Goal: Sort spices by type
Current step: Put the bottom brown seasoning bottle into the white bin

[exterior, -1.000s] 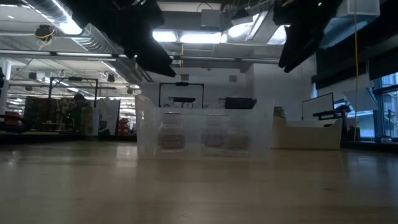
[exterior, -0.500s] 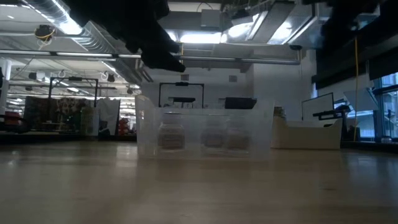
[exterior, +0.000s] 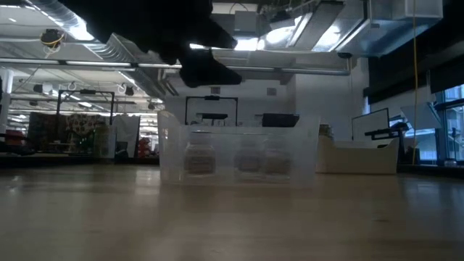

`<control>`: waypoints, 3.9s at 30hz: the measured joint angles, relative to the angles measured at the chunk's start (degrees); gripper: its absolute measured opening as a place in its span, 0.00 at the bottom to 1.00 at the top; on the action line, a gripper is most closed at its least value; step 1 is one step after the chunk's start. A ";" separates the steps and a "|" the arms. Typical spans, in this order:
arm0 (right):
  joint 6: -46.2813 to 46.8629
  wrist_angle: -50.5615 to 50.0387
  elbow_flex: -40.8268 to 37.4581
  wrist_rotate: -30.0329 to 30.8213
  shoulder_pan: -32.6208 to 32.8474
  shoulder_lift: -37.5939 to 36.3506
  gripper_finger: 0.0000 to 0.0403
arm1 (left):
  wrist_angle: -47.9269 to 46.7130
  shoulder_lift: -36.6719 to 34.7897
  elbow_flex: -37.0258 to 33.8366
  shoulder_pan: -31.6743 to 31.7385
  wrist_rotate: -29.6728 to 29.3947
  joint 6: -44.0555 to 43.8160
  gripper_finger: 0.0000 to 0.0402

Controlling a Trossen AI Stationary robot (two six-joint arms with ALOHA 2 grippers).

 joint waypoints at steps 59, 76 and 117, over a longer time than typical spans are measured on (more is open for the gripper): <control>36.27 -15.37 5.29 -19.26 22.76 21.53 0.89 | 7.45 2.13 0.11 -3.38 -6.40 -1.90 0.94; 32.16 -20.39 10.38 -11.34 20.79 21.54 0.69 | 7.43 2.13 0.11 -3.38 -6.40 -1.90 0.94; -38.09 -38.34 20.70 15.64 -44.06 8.63 0.69 | -17.79 -12.42 0.11 5.08 -9.99 13.21 0.94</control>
